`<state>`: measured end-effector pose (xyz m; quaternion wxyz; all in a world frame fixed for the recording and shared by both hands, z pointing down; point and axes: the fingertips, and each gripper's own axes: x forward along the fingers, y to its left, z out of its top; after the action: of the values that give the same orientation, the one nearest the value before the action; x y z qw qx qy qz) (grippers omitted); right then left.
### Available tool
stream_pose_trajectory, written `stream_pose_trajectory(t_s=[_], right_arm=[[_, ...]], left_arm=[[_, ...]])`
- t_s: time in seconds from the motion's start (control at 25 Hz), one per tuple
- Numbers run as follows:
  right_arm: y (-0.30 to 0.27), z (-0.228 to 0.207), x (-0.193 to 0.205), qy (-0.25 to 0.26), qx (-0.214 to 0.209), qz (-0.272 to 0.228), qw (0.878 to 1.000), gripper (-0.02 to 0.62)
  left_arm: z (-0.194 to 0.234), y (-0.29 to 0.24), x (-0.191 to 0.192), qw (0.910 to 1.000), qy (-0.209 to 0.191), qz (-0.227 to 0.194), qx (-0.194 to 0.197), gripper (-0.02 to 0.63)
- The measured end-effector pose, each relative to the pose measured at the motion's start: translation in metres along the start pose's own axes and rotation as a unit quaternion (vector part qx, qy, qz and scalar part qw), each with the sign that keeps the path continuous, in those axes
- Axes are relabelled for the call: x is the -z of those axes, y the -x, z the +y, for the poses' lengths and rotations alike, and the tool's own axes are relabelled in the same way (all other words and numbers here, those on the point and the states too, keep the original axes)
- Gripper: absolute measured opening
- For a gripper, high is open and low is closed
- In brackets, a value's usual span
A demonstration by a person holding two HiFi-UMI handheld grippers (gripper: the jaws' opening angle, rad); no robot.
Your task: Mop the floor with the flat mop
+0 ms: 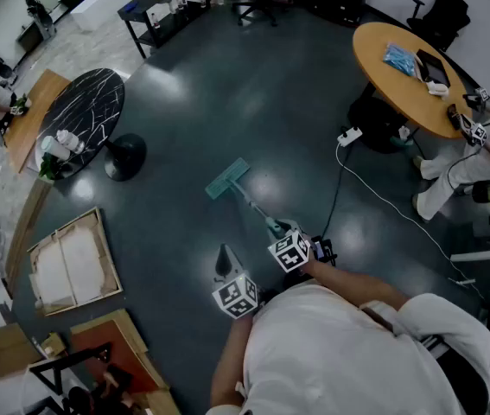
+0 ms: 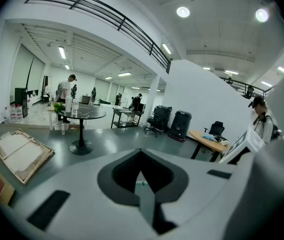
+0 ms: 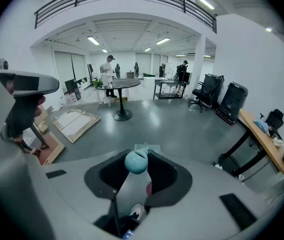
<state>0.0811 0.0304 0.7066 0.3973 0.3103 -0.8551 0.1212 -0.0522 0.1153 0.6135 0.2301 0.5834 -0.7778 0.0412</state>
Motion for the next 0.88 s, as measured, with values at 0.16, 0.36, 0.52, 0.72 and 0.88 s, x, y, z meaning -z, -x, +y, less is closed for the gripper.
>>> stream_pose_trajectory(t_s=[0.16, 0.36, 0.52, 0.72, 0.88], right_arm=[[0.003, -0.002, 0.004, -0.002, 0.000, 0.000, 1.000, 0.112], [0.005, -0.006, 0.005, -0.005, 0.001, 0.001, 1.000, 0.112], [0.005, -0.008, 0.004, -0.017, 0.000, 0.005, 1.000, 0.112], [0.007, -0.010, 0.003, -0.023, -0.004, 0.010, 1.000, 0.112], [0.007, -0.013, 0.000, -0.015, -0.016, 0.005, 1.000, 0.112]], left_arm=[[-0.002, 0.003, 0.003, 1.0000, -0.002, 0.002, -0.006, 0.006], [-0.004, 0.003, 0.001, 1.0000, -0.002, -0.001, -0.008, 0.006], [-0.009, 0.002, 0.000, 0.9999, -0.009, 0.001, -0.008, 0.005], [-0.016, -0.002, -0.004, 0.9997, -0.017, 0.003, -0.017, 0.005], [-0.030, -0.010, -0.006, 0.9997, -0.015, -0.001, -0.019, 0.006]])
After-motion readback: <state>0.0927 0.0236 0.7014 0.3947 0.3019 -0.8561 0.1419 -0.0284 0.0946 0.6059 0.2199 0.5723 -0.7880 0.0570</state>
